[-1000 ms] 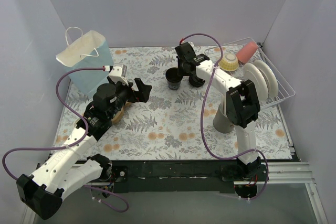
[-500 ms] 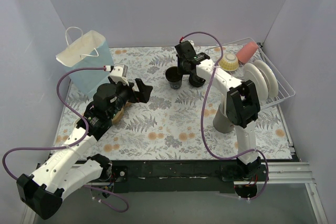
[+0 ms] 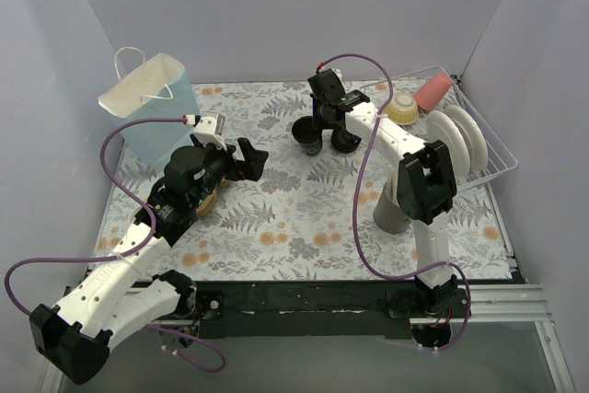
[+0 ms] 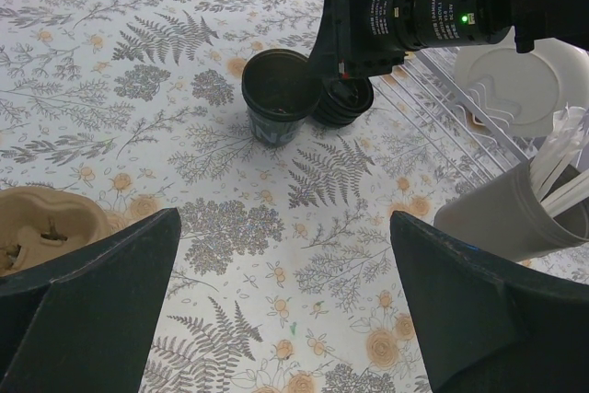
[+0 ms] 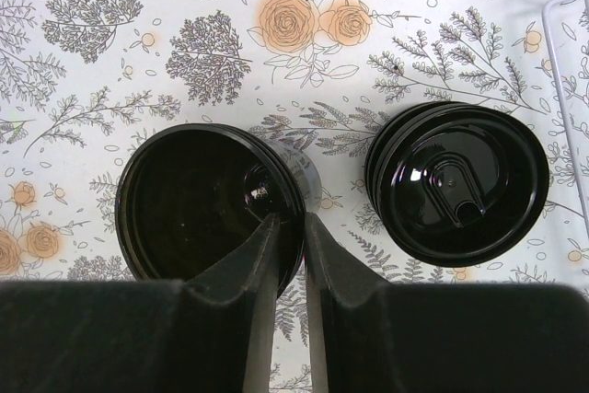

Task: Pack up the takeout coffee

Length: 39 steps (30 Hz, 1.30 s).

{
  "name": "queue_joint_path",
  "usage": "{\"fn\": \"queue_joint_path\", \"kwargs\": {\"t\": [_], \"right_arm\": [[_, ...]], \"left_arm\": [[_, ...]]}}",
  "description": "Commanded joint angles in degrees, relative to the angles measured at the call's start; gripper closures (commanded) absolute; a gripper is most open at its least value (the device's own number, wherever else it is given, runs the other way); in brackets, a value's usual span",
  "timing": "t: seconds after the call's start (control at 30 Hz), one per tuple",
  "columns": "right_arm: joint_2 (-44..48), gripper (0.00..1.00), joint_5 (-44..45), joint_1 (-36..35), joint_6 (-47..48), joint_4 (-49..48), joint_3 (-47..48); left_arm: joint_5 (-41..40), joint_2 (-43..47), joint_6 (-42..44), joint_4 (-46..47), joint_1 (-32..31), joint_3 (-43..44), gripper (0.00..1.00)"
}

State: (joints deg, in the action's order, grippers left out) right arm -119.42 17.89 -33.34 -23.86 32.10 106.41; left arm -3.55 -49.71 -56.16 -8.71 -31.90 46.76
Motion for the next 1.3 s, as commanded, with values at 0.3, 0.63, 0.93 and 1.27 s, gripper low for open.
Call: {"fn": "queue_joint_path", "kwargs": {"t": [0.3,0.63,0.93,1.27], "right_arm": [[-0.2,0.83,1.7,0.6,-0.1,1.0,2.5],[-0.1,0.74,2.2,0.6,0.3,1.3,2.3],[0.2,0.83,2.9,0.6,0.4,1.5,2.3],[1.4,0.94,-1.2,0.8,-1.3,-0.7,0.7]], "left_arm": [[0.9,0.1,0.9,0.5,-0.2,1.1,0.02],[1.3,0.1,1.0,0.6,-0.2,1.1,0.02],[1.4,0.1,1.1,0.5,-0.2,1.1,0.02],[2.0,-0.2,1.1,0.5,-0.2,1.1,0.02]]}}
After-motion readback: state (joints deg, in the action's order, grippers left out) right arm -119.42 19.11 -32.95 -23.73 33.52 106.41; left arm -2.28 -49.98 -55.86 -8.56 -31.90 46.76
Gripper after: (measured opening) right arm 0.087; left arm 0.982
